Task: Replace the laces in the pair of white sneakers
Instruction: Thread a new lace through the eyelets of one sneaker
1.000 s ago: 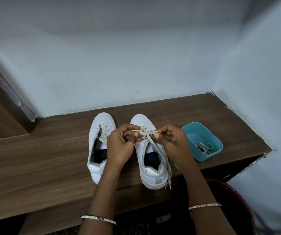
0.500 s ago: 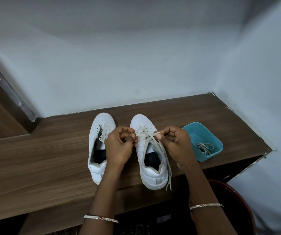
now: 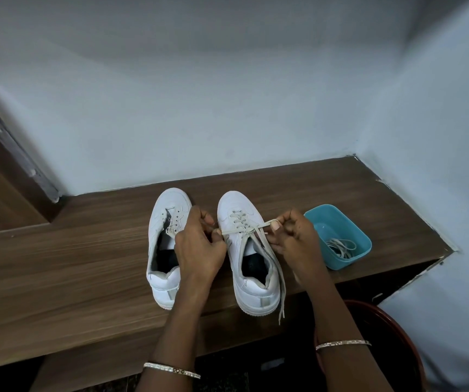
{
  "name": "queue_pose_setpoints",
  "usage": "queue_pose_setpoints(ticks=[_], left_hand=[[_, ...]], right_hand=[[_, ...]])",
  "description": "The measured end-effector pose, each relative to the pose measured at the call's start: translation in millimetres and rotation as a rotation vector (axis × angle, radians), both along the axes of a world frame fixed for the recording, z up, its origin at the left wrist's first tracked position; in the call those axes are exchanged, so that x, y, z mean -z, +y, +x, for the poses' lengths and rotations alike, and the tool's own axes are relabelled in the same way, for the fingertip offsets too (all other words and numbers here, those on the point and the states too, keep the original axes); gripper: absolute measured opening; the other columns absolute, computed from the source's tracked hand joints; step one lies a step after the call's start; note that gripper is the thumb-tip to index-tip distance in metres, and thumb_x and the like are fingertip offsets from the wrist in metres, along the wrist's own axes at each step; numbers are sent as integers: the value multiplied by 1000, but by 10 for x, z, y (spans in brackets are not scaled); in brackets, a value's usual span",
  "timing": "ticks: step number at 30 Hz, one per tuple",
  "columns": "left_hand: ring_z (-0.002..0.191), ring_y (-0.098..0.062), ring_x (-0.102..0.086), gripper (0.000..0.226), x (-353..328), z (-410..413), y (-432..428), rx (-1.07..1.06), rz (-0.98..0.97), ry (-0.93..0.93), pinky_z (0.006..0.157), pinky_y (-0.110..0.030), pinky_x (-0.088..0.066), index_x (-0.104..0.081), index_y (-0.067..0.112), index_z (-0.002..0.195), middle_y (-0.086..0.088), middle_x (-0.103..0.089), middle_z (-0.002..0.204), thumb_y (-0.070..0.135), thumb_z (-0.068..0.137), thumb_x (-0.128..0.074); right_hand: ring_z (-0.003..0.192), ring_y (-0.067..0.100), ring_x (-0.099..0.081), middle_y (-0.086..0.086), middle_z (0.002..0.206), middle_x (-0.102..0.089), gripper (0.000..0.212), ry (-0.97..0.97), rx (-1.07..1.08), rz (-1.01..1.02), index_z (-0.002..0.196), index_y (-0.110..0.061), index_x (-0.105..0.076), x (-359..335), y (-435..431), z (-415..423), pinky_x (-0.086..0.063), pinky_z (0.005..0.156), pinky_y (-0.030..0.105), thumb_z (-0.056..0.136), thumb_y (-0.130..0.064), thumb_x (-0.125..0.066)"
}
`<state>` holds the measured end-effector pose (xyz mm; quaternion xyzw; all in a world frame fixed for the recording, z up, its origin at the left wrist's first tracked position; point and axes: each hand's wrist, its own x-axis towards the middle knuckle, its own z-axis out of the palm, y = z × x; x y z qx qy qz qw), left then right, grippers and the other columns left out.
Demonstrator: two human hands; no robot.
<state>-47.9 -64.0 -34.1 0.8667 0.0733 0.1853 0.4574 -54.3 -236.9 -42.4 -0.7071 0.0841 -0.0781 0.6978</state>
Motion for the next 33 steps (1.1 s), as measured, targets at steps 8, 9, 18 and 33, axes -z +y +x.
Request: queue_pose_setpoints(ticks=[8, 9, 18, 33], left_hand=[[59, -16, -54, 29, -4, -3, 14, -56, -3, -26, 60, -28, -34, -43, 18, 88, 9, -56, 64, 3, 78, -65], [59, -17, -53, 29, -5, -3, 10, -60, -1, -26, 61, -28, -34, -43, 17, 88, 8, -56, 64, 3, 78, -65], [56, -14, -52, 29, 12, 12, -19, -82, 31, 4, 57, -29, -30, -42, 17, 89, 8, -55, 62, 4, 79, -66], [63, -3, -58, 32, -56, -96, -341, 186, 181, 5, 54, -24, -46, -65, 25, 65, 12, -61, 67, 54, 78, -71]], right_hand=[[81, 24, -76, 12, 87, -76, 8, 28, 55, -26, 88, -2, -56, 9, -6, -25, -62, 75, 50, 95, 0, -58], [81, 24, -76, 12, 86, -76, 8, 29, 63, -26, 87, -2, -57, 10, -3, -27, -62, 74, 50, 95, 1, -58], [78, 19, -76, 9, 80, -76, 11, 38, 101, -84, 82, -3, -60, 26, -8, -10, -62, 74, 49, 91, 3, -64], [85, 8, -73, 1, 90, -77, 35, 92, -243, -205, 114, -15, -66, -31, -241, -1, -53, 69, 16, 82, -11, -80]])
